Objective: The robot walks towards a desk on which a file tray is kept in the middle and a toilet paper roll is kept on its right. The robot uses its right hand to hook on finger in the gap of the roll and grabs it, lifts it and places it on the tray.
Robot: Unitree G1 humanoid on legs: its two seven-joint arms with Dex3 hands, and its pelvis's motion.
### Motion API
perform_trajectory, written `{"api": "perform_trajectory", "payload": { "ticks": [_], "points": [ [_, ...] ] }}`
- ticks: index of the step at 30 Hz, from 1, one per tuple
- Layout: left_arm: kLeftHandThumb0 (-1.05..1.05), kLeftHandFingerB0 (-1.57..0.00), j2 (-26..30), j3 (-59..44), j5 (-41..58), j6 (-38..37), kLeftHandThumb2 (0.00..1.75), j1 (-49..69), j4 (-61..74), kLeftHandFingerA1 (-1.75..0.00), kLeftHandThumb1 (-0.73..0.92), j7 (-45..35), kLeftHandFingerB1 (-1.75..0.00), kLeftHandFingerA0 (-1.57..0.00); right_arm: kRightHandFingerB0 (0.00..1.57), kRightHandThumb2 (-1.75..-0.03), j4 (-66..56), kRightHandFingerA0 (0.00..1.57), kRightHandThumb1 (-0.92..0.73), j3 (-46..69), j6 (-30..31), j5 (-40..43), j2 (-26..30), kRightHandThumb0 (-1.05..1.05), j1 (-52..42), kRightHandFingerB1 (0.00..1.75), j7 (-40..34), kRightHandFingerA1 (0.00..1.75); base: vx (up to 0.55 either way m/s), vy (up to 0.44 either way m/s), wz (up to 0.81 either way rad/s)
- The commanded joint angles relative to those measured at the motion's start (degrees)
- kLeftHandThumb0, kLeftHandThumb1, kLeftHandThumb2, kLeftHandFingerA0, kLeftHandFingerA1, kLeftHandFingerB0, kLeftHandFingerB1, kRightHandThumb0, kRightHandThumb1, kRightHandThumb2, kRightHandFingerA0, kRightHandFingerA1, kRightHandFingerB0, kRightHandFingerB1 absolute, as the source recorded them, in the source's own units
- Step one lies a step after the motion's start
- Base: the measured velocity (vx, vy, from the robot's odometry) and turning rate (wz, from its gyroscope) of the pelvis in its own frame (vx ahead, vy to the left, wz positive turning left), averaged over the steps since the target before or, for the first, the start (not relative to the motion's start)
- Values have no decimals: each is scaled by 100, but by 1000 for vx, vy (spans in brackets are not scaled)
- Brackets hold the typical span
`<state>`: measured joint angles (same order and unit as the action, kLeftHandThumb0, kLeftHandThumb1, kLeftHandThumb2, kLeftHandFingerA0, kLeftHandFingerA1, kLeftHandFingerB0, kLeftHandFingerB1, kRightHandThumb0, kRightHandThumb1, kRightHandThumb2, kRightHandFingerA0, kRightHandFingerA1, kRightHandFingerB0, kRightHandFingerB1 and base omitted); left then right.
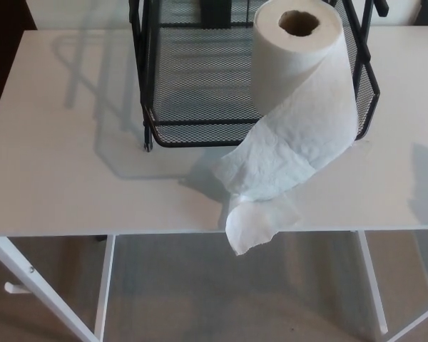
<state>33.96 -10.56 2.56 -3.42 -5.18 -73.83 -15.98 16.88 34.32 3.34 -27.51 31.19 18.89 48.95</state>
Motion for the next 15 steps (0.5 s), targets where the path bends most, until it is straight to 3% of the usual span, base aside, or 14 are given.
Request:
{"api": "perform_trajectory", "payload": {
  "ticks": [1, 3, 4, 5, 10, 11, 12, 13, 15],
  "points": [
    [-83, -14, 222, 142, -254, 109, 74, -130, -77, -46, 92, 82, -33, -26, 0, -66, 286, 19, -85, 2414, 2230, 494, -2982, -82, -2046, 0, -4481, 63, 0, 0, 0],
    [-83, -14, 220, 127, -231, 127, 74, -121, -72, -46, 92, 73, -33, -26, 0, -66, -48, 19, -85, 2954, 2629, 911, -3195, -82, -1913, 0, -4144, 63, 0, 0, 0],
    [-83, -15, 217, 127, -233, 119, 74, -112, -75, -47, 92, 105, -33, -27, 0, -72, -117, 48, -92, 819, 1899, -1115, -2873, -58, -3125, 15, -4601, 91, 0, 0, 0],
    [-83, -13, 228, 83, -190, 110, 74, -101, -85, -47, 92, 82, -33, -26, 0, -72, -159, 48, -92, -110, 1597, -2015, -2749, -58, -3601, 15, -4795, 91, 0, 0, 0],
    [-85, -13, 225, 134, -244, 60, 76, -81, -87, -48, 91, 117, -34, -26, 0, -72, -234, 48, -92, -195, 1657, -2019, -2751, -58, -3612, 15, -4843, 91, 0, 0, 0],
    [-83, -10, 215, 162, -279, 98, 114, -107, -110, -57, 77, 180, -45, -24, 0, -72, -246, 48, -92, -208, 1667, -2017, -2754, -58, -3622, 15, -4857, 91, 0, 0, 0],
    [-84, -9, 212, 155, -272, 85, 114, -107, -117, -58, 76, 165, -46, -24, 0, -72, -253, 48, -92, -216, 1674, -2017, -2758, -58, -3628, 15, -4867, 91, 0, 0, 0],
    [-88, -13, 206, 138, -254, 66, 77, -102, -124, -55, 92, 148, -38, -26, 0, -72, -261, 48, -92, -228, 1682, -2012, -2759, -58, -3636, 15, -4880, 91, 0, 0, 0],
    [-83, -13, 217, 110, -209, 105, 76, -95, -93, -47, 92, 120, -33, -26, 0, -72, -276, 48, -92, -256, 1702, -2000, -2759, -58, -3653, 15, -4911, 91, 0, 0, 0]
  ]
}}
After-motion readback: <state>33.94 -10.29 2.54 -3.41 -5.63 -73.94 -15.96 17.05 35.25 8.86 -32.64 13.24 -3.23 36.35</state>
